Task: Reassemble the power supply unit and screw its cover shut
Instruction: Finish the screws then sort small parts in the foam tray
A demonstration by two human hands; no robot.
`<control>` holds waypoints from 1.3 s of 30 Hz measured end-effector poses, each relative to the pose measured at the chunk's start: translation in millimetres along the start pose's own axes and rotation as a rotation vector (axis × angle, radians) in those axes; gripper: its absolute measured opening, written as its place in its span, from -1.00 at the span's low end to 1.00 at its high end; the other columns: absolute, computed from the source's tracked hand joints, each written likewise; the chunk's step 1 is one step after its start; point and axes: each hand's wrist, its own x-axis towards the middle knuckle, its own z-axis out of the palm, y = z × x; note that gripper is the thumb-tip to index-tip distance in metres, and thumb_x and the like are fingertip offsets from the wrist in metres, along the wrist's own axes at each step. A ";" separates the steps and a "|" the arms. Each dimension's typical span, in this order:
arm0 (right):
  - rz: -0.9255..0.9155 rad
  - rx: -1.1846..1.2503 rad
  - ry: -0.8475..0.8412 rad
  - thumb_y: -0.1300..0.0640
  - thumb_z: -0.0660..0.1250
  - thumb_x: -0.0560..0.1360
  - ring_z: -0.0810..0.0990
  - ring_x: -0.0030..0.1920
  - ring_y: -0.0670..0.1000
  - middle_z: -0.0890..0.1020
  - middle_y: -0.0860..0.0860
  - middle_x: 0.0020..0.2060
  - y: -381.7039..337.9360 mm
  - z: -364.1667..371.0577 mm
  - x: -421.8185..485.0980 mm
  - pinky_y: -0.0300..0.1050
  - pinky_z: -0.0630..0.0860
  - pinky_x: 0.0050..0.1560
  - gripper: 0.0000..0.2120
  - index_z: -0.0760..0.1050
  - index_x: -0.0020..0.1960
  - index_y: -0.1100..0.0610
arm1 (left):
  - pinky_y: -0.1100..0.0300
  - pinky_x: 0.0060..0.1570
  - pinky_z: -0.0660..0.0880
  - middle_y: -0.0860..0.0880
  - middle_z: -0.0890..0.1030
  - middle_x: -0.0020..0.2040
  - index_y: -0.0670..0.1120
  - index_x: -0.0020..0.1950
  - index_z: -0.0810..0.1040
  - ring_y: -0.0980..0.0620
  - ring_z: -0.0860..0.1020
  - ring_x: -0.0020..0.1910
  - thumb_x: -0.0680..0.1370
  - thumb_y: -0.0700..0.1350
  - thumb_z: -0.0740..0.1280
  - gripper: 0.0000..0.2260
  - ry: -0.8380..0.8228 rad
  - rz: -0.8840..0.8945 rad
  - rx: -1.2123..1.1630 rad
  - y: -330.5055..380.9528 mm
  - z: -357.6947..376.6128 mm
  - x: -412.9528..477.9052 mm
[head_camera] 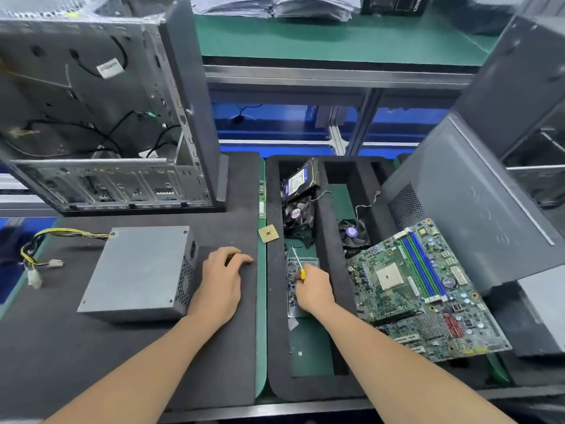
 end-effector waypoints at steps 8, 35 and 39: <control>-0.055 -0.077 0.036 0.25 0.33 0.60 0.57 -0.19 0.13 0.62 0.14 -0.12 -1.7 13.1 20.5 -0.07 0.49 -0.18 -0.92 0.52 -0.07 0.23 | 0.00 0.03 0.53 0.09 0.37 0.33 0.12 0.27 0.54 -0.02 0.30 0.29 0.61 -0.30 0.21 -0.62 -0.054 -0.036 -0.008 0.5 -1.3 1.8; -0.466 0.671 -0.070 0.08 0.46 0.51 0.43 -0.49 0.03 0.62 0.00 -0.38 -155.8 -43.8 -45.1 -0.06 0.39 -0.40 -0.92 0.67 -0.14 0.06 | 0.05 0.14 0.63 -0.01 0.74 0.03 -0.05 0.21 0.64 0.01 0.71 0.01 0.68 -0.16 0.30 -0.84 -0.041 -0.276 -0.735 24.5 -115.7 34.7; -0.565 0.675 -0.133 0.01 0.46 0.54 0.44 -0.49 0.00 0.63 -0.07 -0.34 -192.9 -20.2 -59.0 -0.11 0.41 -0.39 -0.90 0.68 -0.10 0.02 | 0.13 0.07 0.65 -0.10 0.75 0.03 -0.11 0.11 0.71 -0.06 0.70 0.07 0.67 -0.17 0.34 -0.85 -0.114 -0.326 -1.033 -14.3 -154.7 24.6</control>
